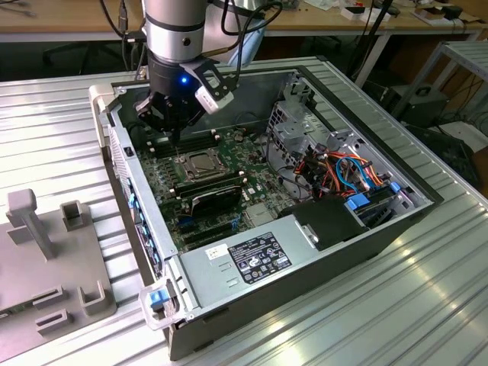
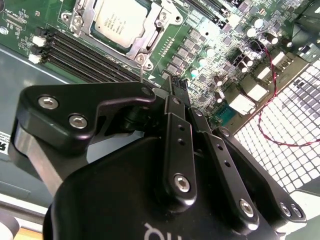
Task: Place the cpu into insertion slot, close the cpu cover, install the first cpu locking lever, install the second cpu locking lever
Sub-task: 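Install the first cpu locking lever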
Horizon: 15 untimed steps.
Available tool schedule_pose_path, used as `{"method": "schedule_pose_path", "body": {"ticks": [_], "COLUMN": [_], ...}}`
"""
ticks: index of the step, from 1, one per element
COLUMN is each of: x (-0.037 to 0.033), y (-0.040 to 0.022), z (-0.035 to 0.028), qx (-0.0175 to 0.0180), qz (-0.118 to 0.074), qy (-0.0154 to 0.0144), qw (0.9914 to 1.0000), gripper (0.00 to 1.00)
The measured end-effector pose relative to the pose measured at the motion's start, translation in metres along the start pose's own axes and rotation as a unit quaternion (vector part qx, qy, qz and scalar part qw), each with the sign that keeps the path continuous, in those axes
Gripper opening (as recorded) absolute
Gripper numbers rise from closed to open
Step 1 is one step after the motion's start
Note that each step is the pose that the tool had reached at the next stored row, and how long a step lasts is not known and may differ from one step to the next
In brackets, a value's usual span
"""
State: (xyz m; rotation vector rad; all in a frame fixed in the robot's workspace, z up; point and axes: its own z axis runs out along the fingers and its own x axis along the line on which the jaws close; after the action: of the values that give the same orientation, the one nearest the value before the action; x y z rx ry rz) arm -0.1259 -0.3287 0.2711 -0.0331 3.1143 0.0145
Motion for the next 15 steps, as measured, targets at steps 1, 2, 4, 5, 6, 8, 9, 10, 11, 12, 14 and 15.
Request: {"method": "schedule_pose_path", "body": {"ticks": [1,2,4,5,6,8,9,10,11,12,14,15], "x": [0.0001,0.0001,0.0003,0.0006,0.0007,0.0008,0.0008,0.0008,0.0008,0.0008,0.0008,0.0008], "y": [0.0,0.0,0.0001,0.0001,0.0001,0.0001,0.0001,0.0001,0.0001,0.0001,0.0001,0.0001], "z": [0.0001,0.0001,0.0002,0.0002,0.0001,0.0001,0.0001,0.0001,0.0001,0.0001,0.0002,0.0004], "qx": [0.0,0.0,-0.0001,-0.0001,0.0,0.0,0.0,0.0,-0.0001,-0.0002,-0.0002,-0.0002], "qz": [0.0,0.0,0.0,0.0,0.0,0.0,0.0,0.0,0.0,0.0,0.0,0.0], "qy": [0.0,0.0,-0.0001,-0.0001,-0.0001,0.0,0.0,0.0,0.0,0.0,0.0,0.0], "qw": [1.0,1.0,1.0,1.0,1.0,1.0,1.0,1.0,1.0,1.0,1.0,1.0], "gripper": [0.11,0.11,0.11,0.11,0.11,0.11,0.11,0.11,0.11,0.11,0.11,0.11]}}
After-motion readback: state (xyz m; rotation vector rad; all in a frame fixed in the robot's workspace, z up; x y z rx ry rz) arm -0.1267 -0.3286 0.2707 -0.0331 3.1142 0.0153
